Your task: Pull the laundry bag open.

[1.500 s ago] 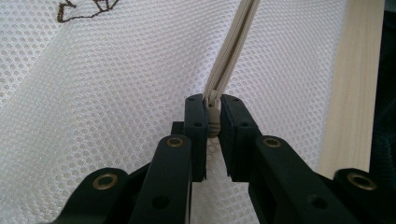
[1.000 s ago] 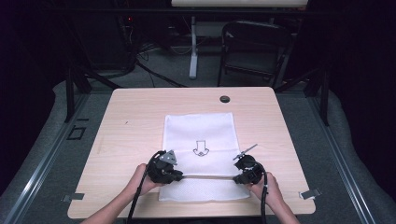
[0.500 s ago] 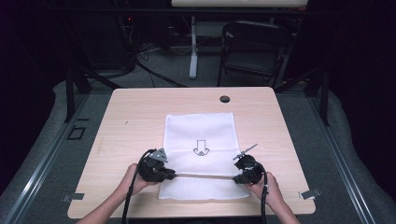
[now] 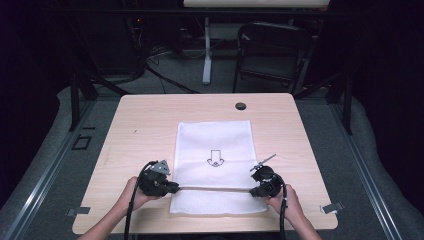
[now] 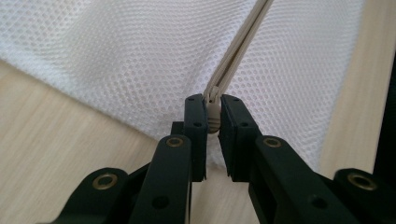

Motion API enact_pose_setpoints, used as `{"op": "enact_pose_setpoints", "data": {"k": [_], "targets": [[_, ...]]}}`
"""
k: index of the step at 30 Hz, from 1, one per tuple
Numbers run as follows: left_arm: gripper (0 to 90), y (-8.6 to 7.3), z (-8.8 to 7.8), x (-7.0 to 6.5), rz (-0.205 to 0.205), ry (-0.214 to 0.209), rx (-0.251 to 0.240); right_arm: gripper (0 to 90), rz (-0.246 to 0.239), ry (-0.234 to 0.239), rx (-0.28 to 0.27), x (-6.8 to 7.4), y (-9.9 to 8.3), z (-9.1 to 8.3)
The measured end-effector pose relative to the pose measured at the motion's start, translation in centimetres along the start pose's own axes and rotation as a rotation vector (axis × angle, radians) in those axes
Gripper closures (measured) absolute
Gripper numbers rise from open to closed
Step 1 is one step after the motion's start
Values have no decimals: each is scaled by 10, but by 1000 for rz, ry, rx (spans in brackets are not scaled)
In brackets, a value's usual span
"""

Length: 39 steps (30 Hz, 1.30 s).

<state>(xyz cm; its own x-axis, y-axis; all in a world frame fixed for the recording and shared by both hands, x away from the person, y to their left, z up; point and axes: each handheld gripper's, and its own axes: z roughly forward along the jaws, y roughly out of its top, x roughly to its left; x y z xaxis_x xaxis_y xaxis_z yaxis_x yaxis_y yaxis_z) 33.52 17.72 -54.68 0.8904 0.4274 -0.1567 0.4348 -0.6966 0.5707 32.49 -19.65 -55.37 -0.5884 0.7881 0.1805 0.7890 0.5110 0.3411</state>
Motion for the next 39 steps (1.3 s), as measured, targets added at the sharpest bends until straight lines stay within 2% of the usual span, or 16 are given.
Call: {"op": "enact_pose_setpoints", "data": {"k": [2, 6, 11, 14, 16, 19, 25, 28, 29, 30, 31, 32, 33, 35, 39], "targets": [[816, -1, -1, 0, 11, 14, 14, 900, -3, 0, 3, 0, 0, 0], [816, -4, -4, 2, -3, 8, 6, 900, -4, 1, 3, 0, 0, 0], [816, -11, -10, 5, -8, 35, 16, 900, 1, -1, -5, -1, -1, 0], [816, -20, -15, 10, -42, 43, 10, 900, -4, -2, 1, -1, -1, 0], [815, -24, -17, 11, -64, 30, -9, 900, -5, -3, 2, -1, 0, 0], [815, -21, -17, 9, -35, 44, 8, 900, 1, 0, 0, 0, 0, 0], [814, -22, -16, 9, -41, 36, 23, 900, -7, 0, 3, 0, 0, 0], [805, -20, -16, 9, -53, 27, 14, 900, -41, 6, 7, -2, -1, -1], [793, -20, -16, 9, -65, 17, 3, 900, -26, 11, -14, -2, -2, 0], [713, -18, -17, 10, -84, 9, 0, 807, -61, 19, -6, -2, -2, -1], [625, -17, -18, 10, -88, 11, 1, 727, -68, 50, -17, 1, -1, -2], [566, -17, -20, 10, -91, 7, -11, 662, -94, 41, -22, 3, 0, -4], [522, -16, -22, 10, -103, 7, -23, 635, -114, 19, -36, 6, 1, -7], [424, -15, -27, 10, -129, 25, -46, 494, -123, 22, -97, 8, 4, -17], [238, -15, -39, 9, -165, 92, -74, 271, -113, -50, -166, 6, 3, -37]]}}
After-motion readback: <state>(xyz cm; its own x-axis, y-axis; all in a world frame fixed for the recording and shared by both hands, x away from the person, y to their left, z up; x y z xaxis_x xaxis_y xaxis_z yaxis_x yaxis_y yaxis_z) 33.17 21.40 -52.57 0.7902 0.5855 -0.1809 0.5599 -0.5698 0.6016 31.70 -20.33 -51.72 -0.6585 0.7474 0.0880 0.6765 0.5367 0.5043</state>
